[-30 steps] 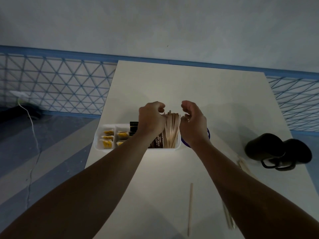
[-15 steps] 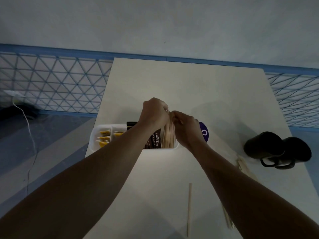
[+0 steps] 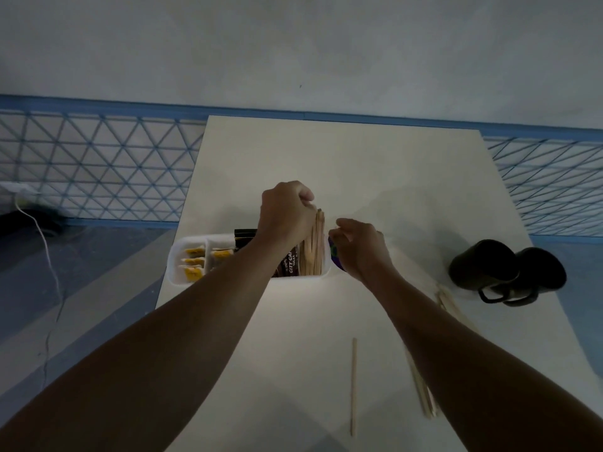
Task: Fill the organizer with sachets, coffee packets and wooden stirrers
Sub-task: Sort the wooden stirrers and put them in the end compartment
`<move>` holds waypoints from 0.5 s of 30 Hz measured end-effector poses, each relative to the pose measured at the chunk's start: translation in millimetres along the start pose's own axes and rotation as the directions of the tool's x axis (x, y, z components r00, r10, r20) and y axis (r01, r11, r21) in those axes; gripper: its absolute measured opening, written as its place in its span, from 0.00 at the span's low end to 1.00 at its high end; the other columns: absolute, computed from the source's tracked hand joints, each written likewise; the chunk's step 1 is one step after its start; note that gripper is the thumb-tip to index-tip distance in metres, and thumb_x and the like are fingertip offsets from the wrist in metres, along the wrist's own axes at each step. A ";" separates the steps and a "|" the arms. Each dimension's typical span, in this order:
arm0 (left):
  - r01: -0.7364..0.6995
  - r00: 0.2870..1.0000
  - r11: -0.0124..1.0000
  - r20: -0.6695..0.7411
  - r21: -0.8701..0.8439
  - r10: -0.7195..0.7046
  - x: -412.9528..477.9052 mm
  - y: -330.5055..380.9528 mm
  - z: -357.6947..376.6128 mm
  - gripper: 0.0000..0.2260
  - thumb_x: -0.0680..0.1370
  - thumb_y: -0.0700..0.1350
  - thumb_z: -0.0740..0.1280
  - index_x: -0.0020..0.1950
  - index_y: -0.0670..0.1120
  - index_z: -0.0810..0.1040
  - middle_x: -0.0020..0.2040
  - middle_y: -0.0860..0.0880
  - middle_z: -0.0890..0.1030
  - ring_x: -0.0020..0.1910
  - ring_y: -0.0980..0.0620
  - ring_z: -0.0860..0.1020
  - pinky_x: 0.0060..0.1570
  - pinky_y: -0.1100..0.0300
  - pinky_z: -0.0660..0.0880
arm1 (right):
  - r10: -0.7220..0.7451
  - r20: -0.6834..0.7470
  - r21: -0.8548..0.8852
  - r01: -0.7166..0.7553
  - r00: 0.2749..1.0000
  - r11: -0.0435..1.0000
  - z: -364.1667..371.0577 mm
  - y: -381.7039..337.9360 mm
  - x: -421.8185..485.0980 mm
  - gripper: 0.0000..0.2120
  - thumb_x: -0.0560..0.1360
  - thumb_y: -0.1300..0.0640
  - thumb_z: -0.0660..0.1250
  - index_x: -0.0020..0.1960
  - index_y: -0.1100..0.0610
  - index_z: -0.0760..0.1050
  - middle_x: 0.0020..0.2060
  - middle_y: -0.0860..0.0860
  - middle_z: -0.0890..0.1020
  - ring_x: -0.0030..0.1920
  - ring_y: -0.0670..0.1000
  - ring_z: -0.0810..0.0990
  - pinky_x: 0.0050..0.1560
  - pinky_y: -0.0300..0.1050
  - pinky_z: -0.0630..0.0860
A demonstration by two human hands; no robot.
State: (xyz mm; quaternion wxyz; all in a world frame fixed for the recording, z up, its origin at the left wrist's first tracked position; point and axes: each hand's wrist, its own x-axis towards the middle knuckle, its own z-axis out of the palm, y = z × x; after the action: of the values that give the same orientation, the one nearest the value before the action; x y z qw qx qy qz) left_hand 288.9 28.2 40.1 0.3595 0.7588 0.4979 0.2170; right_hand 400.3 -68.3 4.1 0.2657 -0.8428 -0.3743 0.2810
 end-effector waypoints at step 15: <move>0.104 0.854 0.965 0.475 0.242 -0.211 -104.3 3.2 78.2 0.08 0.74 0.46 0.72 0.47 0.43 0.79 0.40 0.46 0.83 0.39 0.48 0.83 0.45 0.53 0.83 | 0.108 -0.145 -0.035 -0.114 0.984 0.993 -35.9 86.2 -71.1 0.15 0.79 0.54 0.67 0.64 0.56 0.80 0.59 0.51 0.84 0.57 0.51 0.81 0.55 0.41 0.73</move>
State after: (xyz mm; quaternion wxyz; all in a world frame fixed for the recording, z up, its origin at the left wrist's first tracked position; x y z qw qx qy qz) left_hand 301.7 -93.4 -5.1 0.4106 0.7787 0.4694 -0.0687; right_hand 426.1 -182.2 -7.9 0.2575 -0.8858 -0.3128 0.2262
